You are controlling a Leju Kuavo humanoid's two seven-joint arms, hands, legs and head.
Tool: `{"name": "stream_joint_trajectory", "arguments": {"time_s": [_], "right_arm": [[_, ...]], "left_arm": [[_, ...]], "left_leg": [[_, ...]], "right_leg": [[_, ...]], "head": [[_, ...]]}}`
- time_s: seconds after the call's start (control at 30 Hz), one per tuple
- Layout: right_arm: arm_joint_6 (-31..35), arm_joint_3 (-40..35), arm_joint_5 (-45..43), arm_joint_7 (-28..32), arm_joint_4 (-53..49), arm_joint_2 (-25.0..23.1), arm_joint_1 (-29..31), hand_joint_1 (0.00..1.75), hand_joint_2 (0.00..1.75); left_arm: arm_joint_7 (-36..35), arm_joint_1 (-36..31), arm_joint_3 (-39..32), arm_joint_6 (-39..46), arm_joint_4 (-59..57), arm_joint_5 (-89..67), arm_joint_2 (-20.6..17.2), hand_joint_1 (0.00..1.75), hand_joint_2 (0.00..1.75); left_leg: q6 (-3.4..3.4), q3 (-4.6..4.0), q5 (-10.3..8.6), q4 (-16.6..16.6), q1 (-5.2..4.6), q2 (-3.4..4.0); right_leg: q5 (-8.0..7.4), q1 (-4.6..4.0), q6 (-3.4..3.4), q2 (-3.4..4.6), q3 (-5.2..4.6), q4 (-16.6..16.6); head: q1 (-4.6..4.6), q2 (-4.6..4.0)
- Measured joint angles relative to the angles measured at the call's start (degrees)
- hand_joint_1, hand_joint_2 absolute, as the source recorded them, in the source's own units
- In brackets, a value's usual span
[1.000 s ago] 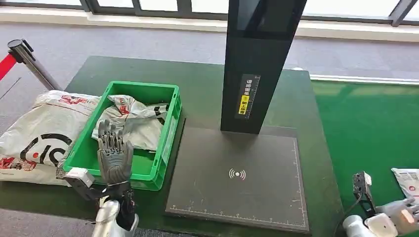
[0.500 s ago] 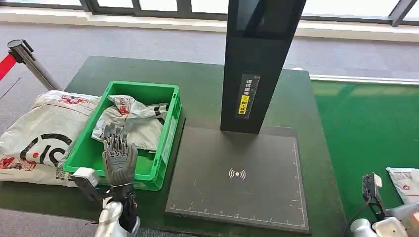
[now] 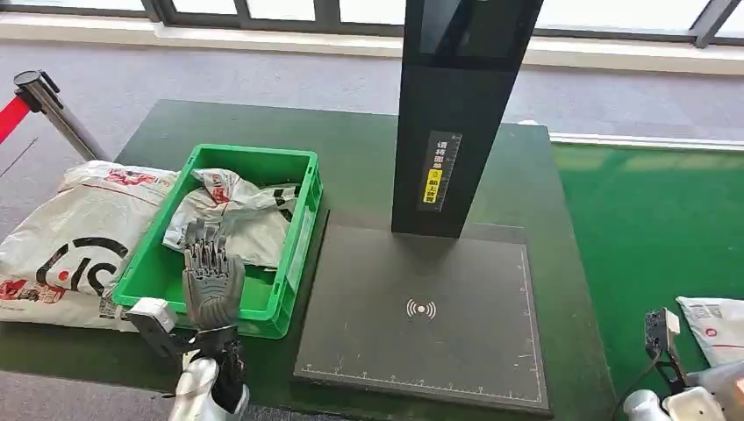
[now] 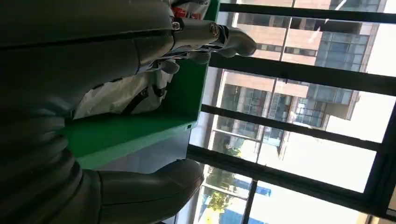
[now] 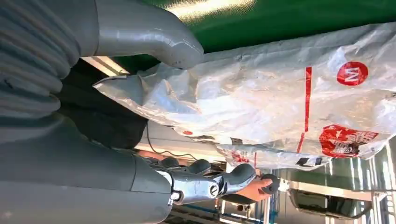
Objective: Moved the parcel from conveyor to table for the left to box.
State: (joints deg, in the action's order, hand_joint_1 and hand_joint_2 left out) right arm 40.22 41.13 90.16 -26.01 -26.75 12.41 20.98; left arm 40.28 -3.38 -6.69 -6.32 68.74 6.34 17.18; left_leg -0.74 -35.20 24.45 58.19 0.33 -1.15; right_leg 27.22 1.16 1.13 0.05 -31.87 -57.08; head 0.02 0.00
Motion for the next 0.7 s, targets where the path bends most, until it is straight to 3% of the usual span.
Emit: {"name": "stream_joint_trajectory", "arguments": {"time_s": [0.7], "right_arm": [[0.0, -0.46, 0.02, -1.29, 4.2, 0.72, 1.56, 0.0, 1.75]], "left_arm": [[0.0, 0.03, 0.0, 0.02, 0.02, 0.02, 0.0, 0.0, 1.75]], "left_leg": [[0.0, 0.0, 0.0, 0.0, 0.0, -0.01]], "right_leg": [[0.0, 0.0, 0.0, 0.0, 0.02, 0.0]], "head": [[0.0, 0.0]]}}
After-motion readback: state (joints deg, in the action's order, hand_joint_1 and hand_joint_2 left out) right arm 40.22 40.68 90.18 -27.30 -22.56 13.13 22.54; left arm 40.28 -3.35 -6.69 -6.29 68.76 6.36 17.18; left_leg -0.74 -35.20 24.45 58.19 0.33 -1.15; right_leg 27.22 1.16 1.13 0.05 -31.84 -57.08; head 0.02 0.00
